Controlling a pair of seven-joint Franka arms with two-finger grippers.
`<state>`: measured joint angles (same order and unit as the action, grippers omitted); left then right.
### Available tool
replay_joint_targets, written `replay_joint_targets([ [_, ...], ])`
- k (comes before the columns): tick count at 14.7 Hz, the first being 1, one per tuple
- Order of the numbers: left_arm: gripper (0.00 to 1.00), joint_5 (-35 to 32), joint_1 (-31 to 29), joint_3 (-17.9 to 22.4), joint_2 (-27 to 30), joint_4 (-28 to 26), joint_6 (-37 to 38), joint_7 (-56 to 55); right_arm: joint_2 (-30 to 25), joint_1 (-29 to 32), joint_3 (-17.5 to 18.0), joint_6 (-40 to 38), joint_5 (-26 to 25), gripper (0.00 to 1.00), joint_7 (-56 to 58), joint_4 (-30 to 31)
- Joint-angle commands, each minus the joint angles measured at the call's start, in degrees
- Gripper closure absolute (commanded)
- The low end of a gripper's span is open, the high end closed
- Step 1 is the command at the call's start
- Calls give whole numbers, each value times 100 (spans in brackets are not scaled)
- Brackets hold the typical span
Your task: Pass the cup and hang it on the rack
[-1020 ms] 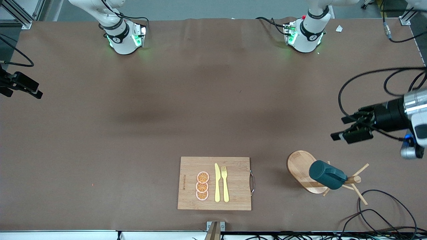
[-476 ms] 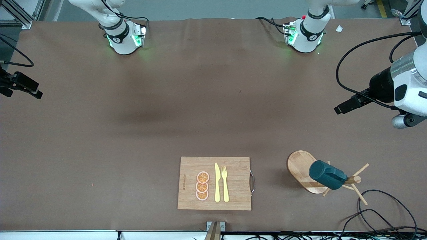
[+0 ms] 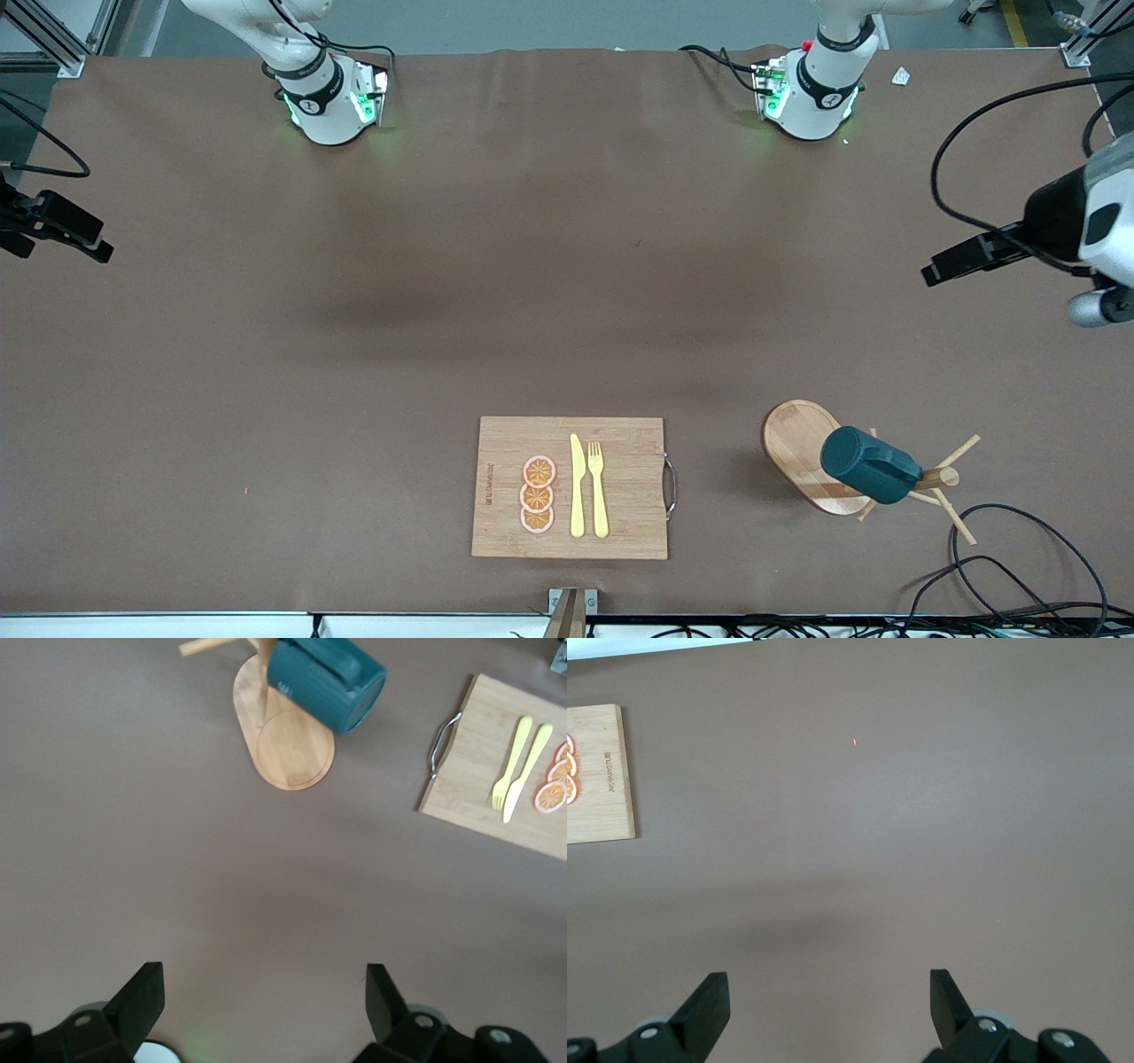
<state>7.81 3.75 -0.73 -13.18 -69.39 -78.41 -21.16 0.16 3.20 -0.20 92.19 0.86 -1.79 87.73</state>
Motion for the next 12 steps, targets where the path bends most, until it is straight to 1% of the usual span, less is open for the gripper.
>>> replay_joint_targets([
  [1, 0, -148, -531, -399, 763, -1021, -218, 462, -87, 75, 64, -25, -60, 0, 48, 68],
  [3, 0, -332, -665, -533, 1184, -1609, -438, 552, -87, 75, 64, -25, -60, 0, 48, 68],
  [5, 0, -342, -683, -551, 1597, -2155, -596, 639, -87, 75, 64, -25, -60, 0, 48, 68],
  [6, 0, -333, -674, -533, 1739, -2331, -649, 744, -87, 75, 55, -25, -60, 0, 48, 68],
  [9, 0, -342, -666, -463, 1906, -2482, -623, 1297, -87, 75, 64, -25, -60, 0, 48, 68],
  [12, 0, -359, -622, -472, 2065, -2561, -624, 1352, -87, 75, 64, -25, -60, 0, 48, 68],
])
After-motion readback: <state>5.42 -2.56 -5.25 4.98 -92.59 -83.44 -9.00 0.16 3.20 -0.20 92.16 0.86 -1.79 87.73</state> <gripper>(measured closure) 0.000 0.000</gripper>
